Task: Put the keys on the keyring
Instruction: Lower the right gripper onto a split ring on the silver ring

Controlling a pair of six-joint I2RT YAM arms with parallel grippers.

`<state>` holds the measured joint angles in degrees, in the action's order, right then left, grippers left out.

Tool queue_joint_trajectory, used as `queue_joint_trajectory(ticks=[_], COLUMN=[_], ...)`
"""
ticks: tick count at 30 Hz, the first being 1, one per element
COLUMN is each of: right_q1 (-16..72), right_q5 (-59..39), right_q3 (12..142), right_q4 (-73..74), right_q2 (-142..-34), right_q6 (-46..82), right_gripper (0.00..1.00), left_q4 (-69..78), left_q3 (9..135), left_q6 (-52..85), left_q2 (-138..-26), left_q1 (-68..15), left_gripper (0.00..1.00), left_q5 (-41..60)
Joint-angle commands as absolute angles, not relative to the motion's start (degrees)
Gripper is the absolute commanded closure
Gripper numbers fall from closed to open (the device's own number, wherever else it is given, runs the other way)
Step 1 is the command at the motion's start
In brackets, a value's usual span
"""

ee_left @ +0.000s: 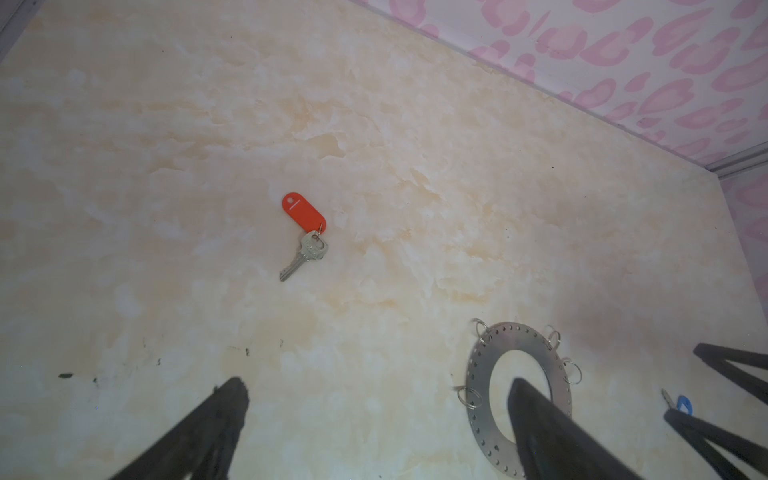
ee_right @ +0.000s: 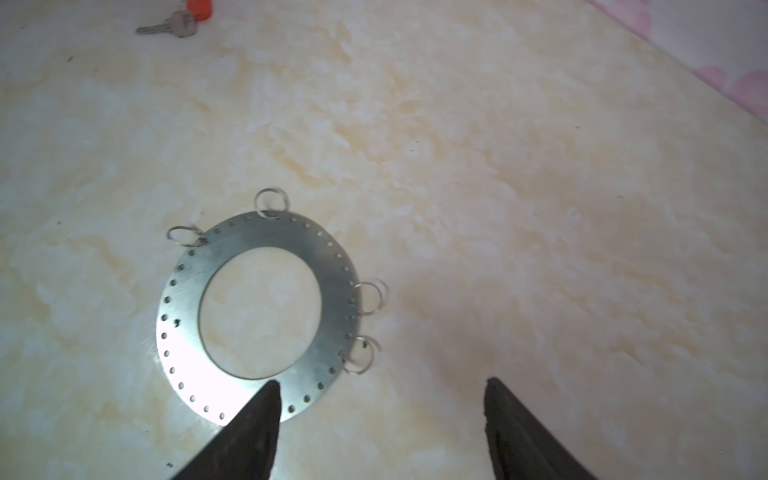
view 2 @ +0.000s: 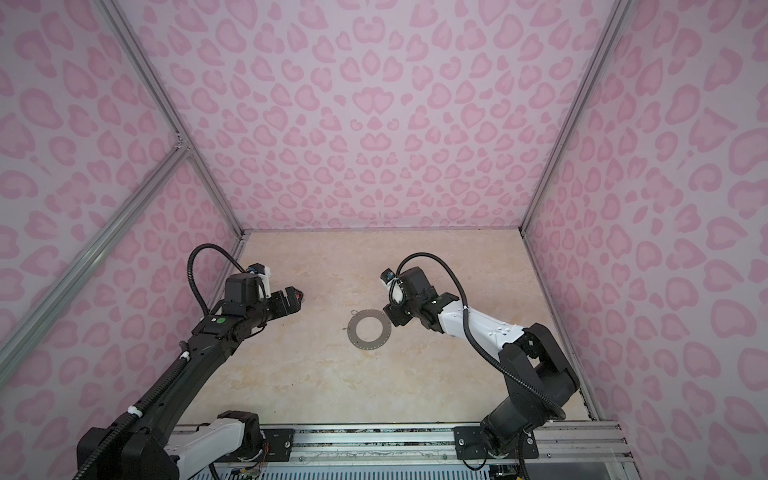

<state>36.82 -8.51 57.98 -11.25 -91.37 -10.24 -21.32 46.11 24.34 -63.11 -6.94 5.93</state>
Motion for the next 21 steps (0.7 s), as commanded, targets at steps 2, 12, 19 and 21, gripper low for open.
queue_joint_trajectory(ticks=[2, 12, 19, 21], right_q1=[41.9, 50.5, 51.5, 51.4], right_q5=[-4.4, -5.2, -5.7, -6.1], right_q3=[61.2, 68.6, 75.1, 76.4], right_q4=[-16.2, -16.7, -18.3, -18.3], right_q2=[-95.4, -105.1, -111.4, -112.6], right_q6=[-20.9, -38.0, -41.4, -41.6], right_gripper=[0.33, 0.59, 0.63, 0.64], left_q4=[-26.5, -27.9, -28.2, -28.9], left_q3=[48.0, 48.1, 47.2, 47.5], left_q6=[29.7, 31.8, 31.2, 30.6], left_q2=[-64.5, -65.5, -65.7, -65.9], left_q1=[-5.5, 0.6, 2.6, 2.8], left_gripper=[0.01, 0.06, 0.09, 0.09], left_q5=[12.1, 18.2, 18.6, 18.2])
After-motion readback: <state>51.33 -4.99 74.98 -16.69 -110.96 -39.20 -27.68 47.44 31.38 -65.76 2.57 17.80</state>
